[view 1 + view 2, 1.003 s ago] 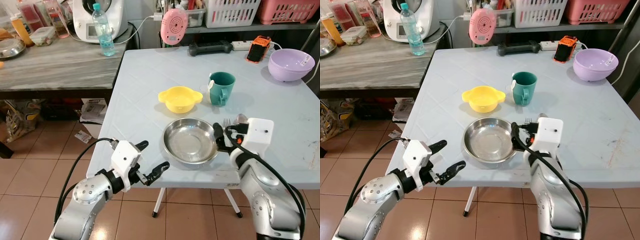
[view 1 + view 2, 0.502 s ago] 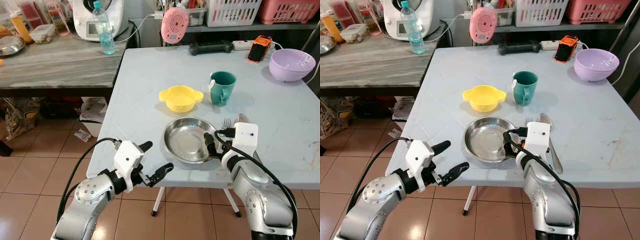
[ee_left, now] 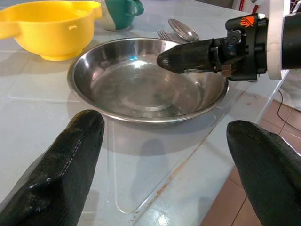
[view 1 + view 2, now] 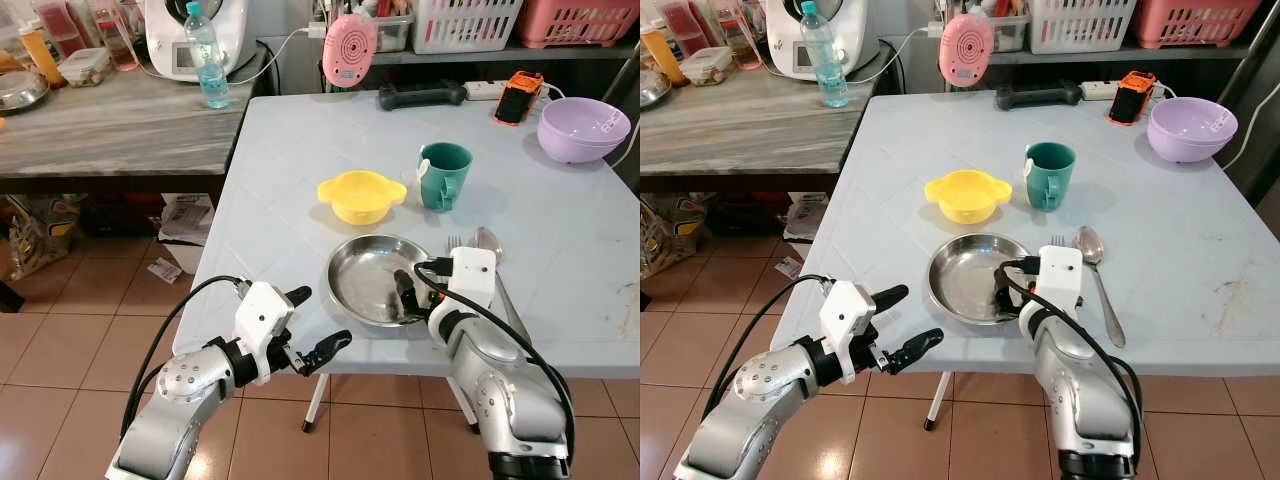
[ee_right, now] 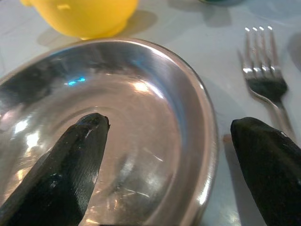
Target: Setting the table
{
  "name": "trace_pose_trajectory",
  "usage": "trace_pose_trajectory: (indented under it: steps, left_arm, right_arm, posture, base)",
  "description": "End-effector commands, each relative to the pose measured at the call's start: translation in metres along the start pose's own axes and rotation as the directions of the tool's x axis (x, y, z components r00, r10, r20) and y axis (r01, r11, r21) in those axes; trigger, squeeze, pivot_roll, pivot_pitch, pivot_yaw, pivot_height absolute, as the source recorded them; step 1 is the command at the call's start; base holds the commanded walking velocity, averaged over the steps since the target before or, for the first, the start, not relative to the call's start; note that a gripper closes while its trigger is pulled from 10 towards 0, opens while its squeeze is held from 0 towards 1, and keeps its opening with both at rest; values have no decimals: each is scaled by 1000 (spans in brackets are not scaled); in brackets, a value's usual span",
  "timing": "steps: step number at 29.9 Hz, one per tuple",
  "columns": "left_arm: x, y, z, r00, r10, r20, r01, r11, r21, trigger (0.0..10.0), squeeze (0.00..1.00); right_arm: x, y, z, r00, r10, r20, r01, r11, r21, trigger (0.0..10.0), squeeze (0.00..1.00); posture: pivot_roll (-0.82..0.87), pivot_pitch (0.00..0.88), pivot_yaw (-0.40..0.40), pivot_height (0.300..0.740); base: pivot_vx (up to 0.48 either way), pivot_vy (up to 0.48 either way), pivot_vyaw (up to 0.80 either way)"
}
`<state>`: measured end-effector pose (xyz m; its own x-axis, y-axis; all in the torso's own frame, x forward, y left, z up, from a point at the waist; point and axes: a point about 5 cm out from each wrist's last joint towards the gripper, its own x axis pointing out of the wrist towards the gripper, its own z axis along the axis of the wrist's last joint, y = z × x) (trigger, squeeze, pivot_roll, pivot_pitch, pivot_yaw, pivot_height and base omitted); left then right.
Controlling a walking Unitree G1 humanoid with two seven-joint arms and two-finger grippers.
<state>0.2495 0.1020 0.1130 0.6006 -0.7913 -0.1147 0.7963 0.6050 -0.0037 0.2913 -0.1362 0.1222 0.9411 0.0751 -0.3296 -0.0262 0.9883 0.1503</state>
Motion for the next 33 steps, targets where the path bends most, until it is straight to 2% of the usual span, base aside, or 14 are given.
trace_pose_trajectory:
  steps: [1, 2, 3, 4, 5, 6, 8, 10, 11, 12, 15, 19, 21, 33]
  left_arm:
    - [0, 0, 0, 1000, -19, -14, 19, 1000, 9, 10000, 0]
    - [0, 0, 0, 1000, -20, -14, 20, 1000, 9, 10000, 0]
    - [0, -1, 0, 1000, -25, -16, 25, 1000, 8, 10000, 0]
    - [-1, -1, -1, 999, -30, -19, 30, 1000, 7, 10000, 0]
    - [-1, -2, -1, 999, -34, -22, 34, 999, 6, 10000, 0]
    - [-2, -3, -2, 999, -38, -26, 38, 999, 3, 10000, 0]
    - [-2, -3, -2, 999, -39, -28, 39, 999, 0, 10000, 0]
    - [-2, -2, -2, 999, -39, -30, 39, 999, 0, 10000, 0]
    - [-2, -1, -2, 999, -39, -33, 39, 999, 3, 10000, 0]
    - [-2, -1, -2, 999, -39, -35, 39, 999, 6, 10000, 0]
    - [-2, 1, -2, 999, -36, -36, 37, 999, 12, 10000, 0]
    - [-1, 5, 2, 1000, -11, -22, 12, 1000, 25, 10000, 0]
    - [-1, 6, 3, 1000, -1, -19, 2, 1000, 22, 10000, 0]
    - [1, 3, 2, 1000, -9, -29, 9, 1000, 24, 10000, 0]
  right_arm:
    - [2, 6, 2, 1000, 18, 9, -18, 1000, -13, 10000, 0]
    - [3, 7, 3, 1000, 20, 13, -19, 1000, -17, 10000, 0]
    - [3, 8, 3, 1000, 22, 14, -22, 1000, -13, 9451, 0]
    - [4, 8, 3, 1000, 21, 12, -21, 1000, -14, 7686, 0]
    - [4, 9, 3, 1000, 20, 7, -19, 1000, -14, 6824, 0]
    - [5, 9, 2, 1000, 18, 2, -18, 1000, -5, 4667, 0]
    - [6, 9, 1, 1000, 16, -5, -16, 1000, -1, 4157, 0]
    - [6, 9, 0, 1000, 13, -7, -13, 1000, 0, 1843, 0]
    - [7, 8, -1, 1000, 9, -12, -8, 1000, 2, 1137, 0]
    - [7, 8, -1, 1000, 7, -15, -7, 1000, 2, 1137, 0]
    - [8, 7, -2, 1000, 0, -25, 0, 1000, 10, 196, 0]
    - [8, 6, -2, 1000, -6, -22, 7, 1000, 11, 1059, 0]
    - [8, 5, -2, 1000, -10, -20, 10, 1000, 12, 0, 0]
    - [11, 1, 0, 999, -16, -44, 19, 998, 65, 157, 0]
  posture:
    - [-76, 69, 48, 740]
    - [-74, 68, 47, 740]
    - [-73, 67, 47, 740]
    - [-71, 66, 47, 740]
    - [-70, 66, 47, 740]
    - [-70, 66, 47, 740]
    - [-67, 66, 45, 740]
    - [-68, 66, 45, 740]
    - [-67, 66, 45, 740]
    - [-67, 66, 45, 740]
    - [-66, 67, 48, 740]
    - [-64, 66, 51, 740]
    - [-67, 65, 53, 740]
    - [-67, 66, 52, 740]
  base:
    - [0, 0, 0]
    - [0, 0, 0]
    - [0, 0, 0]
    - [0, 0, 0]
    - [0, 0, 0]
    - [0, 0, 0]
    - [0, 0, 0]
    - [0, 0, 0]
    - [0, 0, 0]
    - [0, 0, 0]
    - [0, 0, 0]
    - [0, 0, 0]
    - [0, 0, 0]
    - [0, 0, 0]
